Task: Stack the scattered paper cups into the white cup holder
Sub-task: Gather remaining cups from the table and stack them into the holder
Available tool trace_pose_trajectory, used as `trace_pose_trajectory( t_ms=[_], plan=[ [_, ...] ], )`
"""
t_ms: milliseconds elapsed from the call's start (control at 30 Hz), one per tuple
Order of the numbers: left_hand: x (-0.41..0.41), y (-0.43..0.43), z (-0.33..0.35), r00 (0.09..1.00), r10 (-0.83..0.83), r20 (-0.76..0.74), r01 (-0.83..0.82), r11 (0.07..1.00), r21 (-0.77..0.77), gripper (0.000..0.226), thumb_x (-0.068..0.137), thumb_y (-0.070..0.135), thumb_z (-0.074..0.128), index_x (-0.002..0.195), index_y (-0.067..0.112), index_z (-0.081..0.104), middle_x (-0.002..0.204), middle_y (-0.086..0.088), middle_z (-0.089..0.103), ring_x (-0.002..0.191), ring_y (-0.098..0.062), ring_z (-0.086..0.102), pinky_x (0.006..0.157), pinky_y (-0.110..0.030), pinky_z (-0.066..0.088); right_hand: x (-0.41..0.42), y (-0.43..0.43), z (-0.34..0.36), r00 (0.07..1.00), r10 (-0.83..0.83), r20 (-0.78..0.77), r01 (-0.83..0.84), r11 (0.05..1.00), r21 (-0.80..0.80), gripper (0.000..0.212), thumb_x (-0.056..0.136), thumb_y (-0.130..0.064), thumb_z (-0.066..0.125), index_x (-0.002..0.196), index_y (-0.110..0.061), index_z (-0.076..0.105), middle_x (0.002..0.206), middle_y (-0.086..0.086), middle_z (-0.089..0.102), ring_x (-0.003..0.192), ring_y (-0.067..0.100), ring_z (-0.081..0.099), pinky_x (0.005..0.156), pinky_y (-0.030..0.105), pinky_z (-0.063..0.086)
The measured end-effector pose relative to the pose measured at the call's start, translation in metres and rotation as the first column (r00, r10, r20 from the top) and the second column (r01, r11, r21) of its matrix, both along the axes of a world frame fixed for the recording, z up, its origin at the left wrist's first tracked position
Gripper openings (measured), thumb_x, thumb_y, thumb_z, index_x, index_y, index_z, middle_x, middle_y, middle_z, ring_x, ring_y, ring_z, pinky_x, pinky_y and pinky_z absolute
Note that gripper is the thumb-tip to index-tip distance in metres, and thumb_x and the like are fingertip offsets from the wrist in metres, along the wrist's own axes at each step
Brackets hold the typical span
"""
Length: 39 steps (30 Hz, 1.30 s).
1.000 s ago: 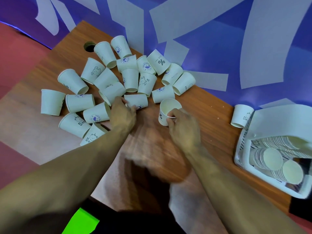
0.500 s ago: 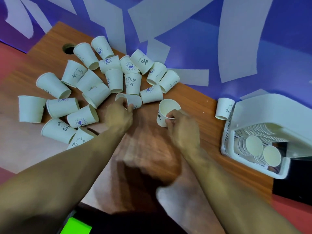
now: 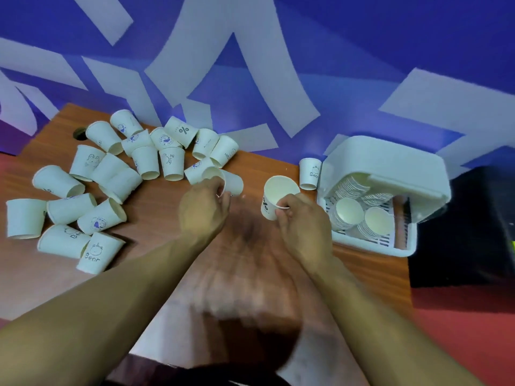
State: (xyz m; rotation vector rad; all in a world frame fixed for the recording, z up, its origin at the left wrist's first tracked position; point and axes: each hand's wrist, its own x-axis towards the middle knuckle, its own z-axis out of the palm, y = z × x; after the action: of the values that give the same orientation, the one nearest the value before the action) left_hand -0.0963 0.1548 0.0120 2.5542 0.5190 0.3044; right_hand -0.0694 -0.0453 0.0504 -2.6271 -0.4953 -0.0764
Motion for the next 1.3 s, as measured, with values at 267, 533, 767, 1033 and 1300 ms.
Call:
trace_pose_trajectory(
  t_ms=[267,533,767,1033,1300],
  plan=[
    [0.010,-0.150,0.041,0.991,-0.129,0.021,0.128,0.990,0.059,0.016,0.090,0.035,0.056,0.081,0.023,0.053,0.079,0.002,0.060,0.071,-0.025,0.056,0.059,-0.034,0.042,-0.006,-0.145,0.020,0.972,-0.104,0.210,0.119,0.991,-0.059,0.007,0.081,-0.019,0.070,0.086,-0.018,0.066,0.089,-0.003,0.063,0.090,0.027,0.053,0.062,0.038,0.048],
    [0.027,-0.239,0.051,0.946,-0.315,0.074,0.304,0.943,0.136,0.020,0.088,0.030,0.062,0.079,0.026,0.045,0.078,0.001,0.059,0.073,-0.028,0.055,0.057,-0.031,0.031,0.015,-0.235,0.010,0.898,-0.072,0.433,0.089,0.996,-0.018,0.002,0.079,-0.013,0.069,0.080,-0.012,0.067,0.082,0.000,0.062,0.098,0.028,0.052,0.074,0.035,0.033],
    [0.052,-0.268,0.046,0.900,-0.435,0.004,0.411,0.852,0.323,0.008,0.087,0.030,0.060,0.087,0.022,0.058,0.082,0.002,0.062,0.076,-0.027,0.058,0.055,-0.033,0.042,0.038,-0.252,-0.005,0.954,-0.066,0.293,0.058,0.998,0.035,0.008,0.076,-0.012,0.073,0.081,-0.014,0.067,0.076,0.001,0.059,0.080,0.030,0.056,0.081,0.048,0.046],
    [0.070,-0.270,0.025,0.881,-0.471,-0.032,0.439,0.792,0.425,0.008,0.081,0.019,0.065,0.076,0.017,0.059,0.068,-0.003,0.056,0.061,-0.032,0.053,0.050,-0.032,0.038,0.060,-0.250,-0.033,0.982,-0.029,0.188,0.025,0.999,0.025,0.006,0.081,-0.018,0.068,0.086,-0.016,0.067,0.079,0.001,0.061,0.077,0.029,0.055,0.070,0.040,0.048],
    [0.082,-0.262,-0.005,0.866,-0.486,-0.119,0.489,0.772,0.405,0.009,0.084,0.023,0.056,0.083,0.019,0.065,0.074,-0.002,0.060,0.065,-0.032,0.056,0.054,-0.034,0.038,0.077,-0.250,-0.063,0.990,-0.017,0.143,0.020,1.000,-0.022,0.009,0.080,-0.016,0.068,0.090,-0.017,0.068,0.079,0.001,0.062,0.074,0.028,0.055,0.065,0.037,0.045]
  ],
)
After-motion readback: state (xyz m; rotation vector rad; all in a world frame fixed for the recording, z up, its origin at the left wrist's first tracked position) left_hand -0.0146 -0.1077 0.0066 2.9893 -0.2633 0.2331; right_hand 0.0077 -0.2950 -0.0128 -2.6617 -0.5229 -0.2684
